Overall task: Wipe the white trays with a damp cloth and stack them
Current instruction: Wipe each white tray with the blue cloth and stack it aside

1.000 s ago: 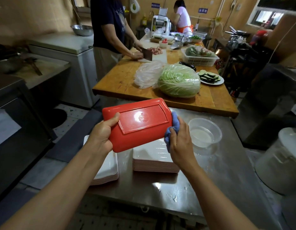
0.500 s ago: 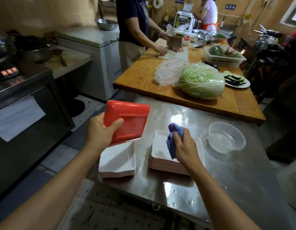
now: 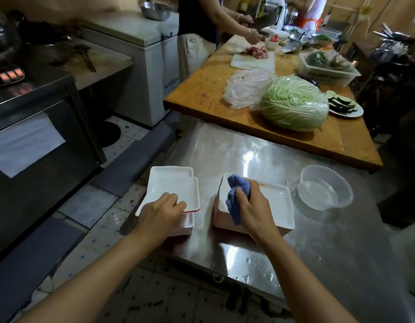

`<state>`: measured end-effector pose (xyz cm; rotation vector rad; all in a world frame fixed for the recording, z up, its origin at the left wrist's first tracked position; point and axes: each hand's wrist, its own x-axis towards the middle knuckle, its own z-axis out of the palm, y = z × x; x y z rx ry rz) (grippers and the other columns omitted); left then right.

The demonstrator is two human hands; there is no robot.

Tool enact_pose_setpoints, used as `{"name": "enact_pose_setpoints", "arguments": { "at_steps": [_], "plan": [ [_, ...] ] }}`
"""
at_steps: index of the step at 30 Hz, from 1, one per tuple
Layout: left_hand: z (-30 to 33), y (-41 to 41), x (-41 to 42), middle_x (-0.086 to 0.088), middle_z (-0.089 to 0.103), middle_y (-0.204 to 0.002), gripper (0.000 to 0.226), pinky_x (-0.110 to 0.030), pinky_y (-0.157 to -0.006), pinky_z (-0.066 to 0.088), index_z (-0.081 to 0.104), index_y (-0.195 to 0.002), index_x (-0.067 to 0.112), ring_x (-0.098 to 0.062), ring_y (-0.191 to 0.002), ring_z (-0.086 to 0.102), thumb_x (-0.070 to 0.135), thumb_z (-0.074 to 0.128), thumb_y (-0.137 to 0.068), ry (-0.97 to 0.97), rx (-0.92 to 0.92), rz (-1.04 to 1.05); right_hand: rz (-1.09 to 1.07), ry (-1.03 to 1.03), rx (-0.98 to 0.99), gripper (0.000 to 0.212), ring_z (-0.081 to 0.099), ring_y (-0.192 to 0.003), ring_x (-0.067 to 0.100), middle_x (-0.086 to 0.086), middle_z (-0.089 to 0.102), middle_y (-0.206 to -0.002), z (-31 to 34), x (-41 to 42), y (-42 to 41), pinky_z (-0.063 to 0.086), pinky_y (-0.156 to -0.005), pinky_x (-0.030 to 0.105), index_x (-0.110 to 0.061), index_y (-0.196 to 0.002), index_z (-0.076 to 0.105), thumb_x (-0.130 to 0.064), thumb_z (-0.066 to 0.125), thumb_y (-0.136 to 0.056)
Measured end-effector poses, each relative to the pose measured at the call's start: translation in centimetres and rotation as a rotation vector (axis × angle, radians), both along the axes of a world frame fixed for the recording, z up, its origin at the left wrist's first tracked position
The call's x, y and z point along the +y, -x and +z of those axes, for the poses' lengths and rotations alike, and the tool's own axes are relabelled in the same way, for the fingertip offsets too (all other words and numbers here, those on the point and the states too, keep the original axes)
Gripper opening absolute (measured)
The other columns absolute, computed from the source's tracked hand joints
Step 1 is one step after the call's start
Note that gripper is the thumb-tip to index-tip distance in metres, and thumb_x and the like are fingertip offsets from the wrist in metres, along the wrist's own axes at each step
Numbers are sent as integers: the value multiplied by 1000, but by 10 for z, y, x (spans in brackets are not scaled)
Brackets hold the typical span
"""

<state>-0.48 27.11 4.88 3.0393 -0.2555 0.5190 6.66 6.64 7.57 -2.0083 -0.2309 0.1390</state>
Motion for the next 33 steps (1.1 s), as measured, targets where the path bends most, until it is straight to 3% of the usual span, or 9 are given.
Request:
{"name": "enact_pose_setpoints", "arguments": {
  "at_steps": [3, 8, 11, 18, 22, 25, 27, 29, 33],
  "plan": [
    [-10, 2, -5, -6, 49, -55, 32, -22, -32, 28, 58, -59, 10, -23, -46, 50, -8, 80, -42, -59, 20, 18, -2, 25, -13, 30, 59, -97, 5, -10, 60, -112, -2, -1, 0, 38, -71, -1, -19, -125, 51, -19, 39, -99],
    [-37, 6, -9, -7, 58, -62, 50, -20, -32, 32, 74, -81, 6, -22, -50, 55, -2, 85, -33, -128, 99, 38, -2, 48, -12, 28, 54, -94, -4, -9, 57, -113, -9, -8, 1, 35, -72, -4, -20, -125, 51, -20, 39, -99],
    [-51, 6, -8, -8, 59, -64, 57, -19, -31, 32, 75, -85, 6, -22, -51, 55, 0, 88, -30, -133, 155, 63, -15, 53, -7, 28, 54, -98, 3, -7, 57, -116, -13, -10, -1, 35, -73, -3, -22, -125, 50, -20, 40, -99],
    [-62, -6, 1, -13, 61, -75, 70, -25, -35, 38, 72, -96, 4, -27, -60, 58, 35, 95, -38, -117, 307, 100, -66, 37, 22, 22, 54, -98, 6, -5, 57, -114, -18, -17, -7, 35, -70, -2, -24, -117, 52, -20, 41, -98],
    [-73, -13, 6, -9, 48, -122, 83, -32, -66, 43, 39, -140, 15, -24, -106, 48, 63, 60, -77, -139, 452, 195, -68, 1, 33, 19, 56, -97, 2, -7, 58, -110, -16, -21, -9, 38, -71, 3, -25, -113, 51, -17, 42, -99],
    [-73, -22, -1, -1, 43, -120, 75, -29, -67, 32, 42, -132, 20, -20, -108, 41, 75, 35, -81, -125, 448, 239, -76, -146, 80, 19, 55, -75, -21, -15, 56, -98, -13, -26, -10, 37, -57, -4, -24, -97, 51, -7, 42, -98],
    [-69, -33, -12, 2, 46, -110, 65, -28, -65, 32, 52, -117, 22, -18, -104, 42, 72, 28, -83, -11, 397, 280, -88, -171, 81, 26, 53, -70, -26, -16, 53, -98, -12, -30, -11, 35, -54, -5, -28, -89, 49, -5, 42, -97],
    [-62, -50, -28, 1, 50, -109, 56, -30, -66, 35, 55, -115, 22, -18, -103, 47, 66, 35, -87, 216, 363, 313, -110, -180, 54, 27, 54, -73, -23, -14, 54, -101, -13, -36, -14, 37, -54, -5, -30, -91, 50, -6, 42, -98],
    [-48, -84, -63, 4, 59, -101, 44, -31, -77, 43, 54, -120, 22, -20, -101, 57, 52, 52, -87, 706, 429, 388, -122, -195, 73, 23, 65, -77, 7, -13, 60, -94, -17, -43, -20, 45, -56, 7, -26, -107, 53, -8, 42, -98]
  ]
}}
